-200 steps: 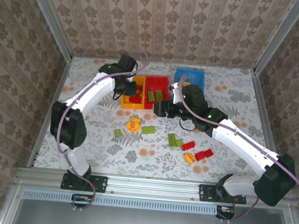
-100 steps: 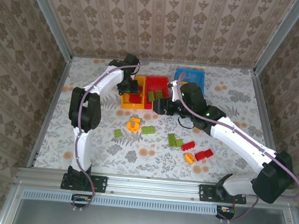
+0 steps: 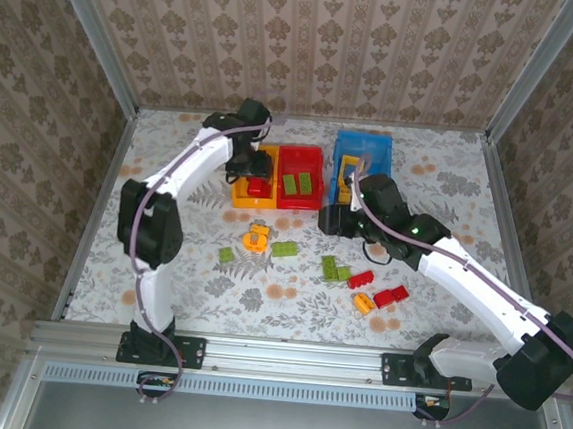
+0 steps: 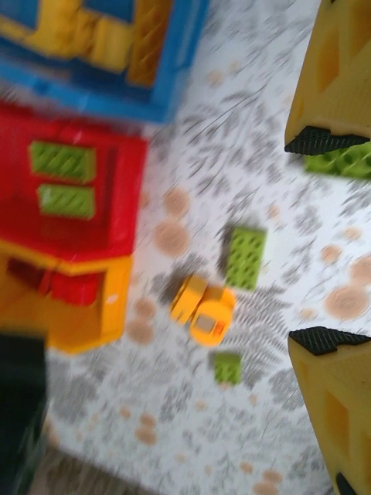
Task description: Sort the legos into containers by color
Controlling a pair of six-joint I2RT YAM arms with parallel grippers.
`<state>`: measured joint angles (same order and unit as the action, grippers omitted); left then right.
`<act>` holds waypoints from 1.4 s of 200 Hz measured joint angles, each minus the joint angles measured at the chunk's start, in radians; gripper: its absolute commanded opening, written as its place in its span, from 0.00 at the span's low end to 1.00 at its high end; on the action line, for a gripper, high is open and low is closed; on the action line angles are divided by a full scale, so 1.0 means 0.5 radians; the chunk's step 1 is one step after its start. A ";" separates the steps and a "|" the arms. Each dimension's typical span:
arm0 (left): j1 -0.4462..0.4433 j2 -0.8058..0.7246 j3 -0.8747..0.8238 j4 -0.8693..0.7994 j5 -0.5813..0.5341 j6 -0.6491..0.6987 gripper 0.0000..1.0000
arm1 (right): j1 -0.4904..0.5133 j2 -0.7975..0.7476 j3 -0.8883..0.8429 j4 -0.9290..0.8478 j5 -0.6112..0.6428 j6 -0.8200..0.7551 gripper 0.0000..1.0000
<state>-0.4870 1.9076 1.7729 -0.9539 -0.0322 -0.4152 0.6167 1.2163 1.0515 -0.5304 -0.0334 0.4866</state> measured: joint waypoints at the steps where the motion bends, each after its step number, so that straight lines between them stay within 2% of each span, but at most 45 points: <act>1: -0.003 -0.011 -0.009 0.005 0.001 0.000 0.60 | 0.000 -0.001 0.000 -0.010 0.001 0.002 0.61; 25: -0.135 -0.466 -0.383 0.158 0.097 0.028 0.62 | 0.029 -0.007 -0.024 -0.382 0.000 0.068 0.60; 46: -0.291 -0.878 -0.783 0.338 0.274 0.105 0.63 | 0.153 0.032 -0.083 -0.660 -0.002 0.125 0.61; 66: -0.441 -1.186 -1.120 0.448 0.436 0.137 0.64 | 0.248 0.135 -0.150 -0.808 0.001 0.174 0.62; 86: -0.480 -1.355 -1.319 0.472 0.533 0.134 0.64 | 0.281 0.269 -0.204 -0.871 0.011 0.204 0.63; 148: -0.496 -1.472 -1.397 0.531 0.642 0.082 0.64 | 0.319 0.594 -0.243 -0.893 0.138 0.201 0.64; 205: -0.520 -1.510 -1.411 0.573 0.657 0.027 0.64 | 0.343 0.700 -0.328 -0.892 0.217 0.184 0.61; 237: -0.531 -1.510 -1.411 0.600 0.658 0.010 0.64 | 0.352 0.751 -0.359 -0.877 0.217 0.180 0.54; 280: -0.549 -1.509 -1.411 0.632 0.658 -0.012 0.64 | 0.357 0.827 -0.351 -0.823 0.202 0.175 0.35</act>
<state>-0.7616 1.1530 1.0672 -0.6380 0.2970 -0.4213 0.7952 1.6299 0.8761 -0.9421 0.0677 0.5739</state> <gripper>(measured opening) 0.637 0.403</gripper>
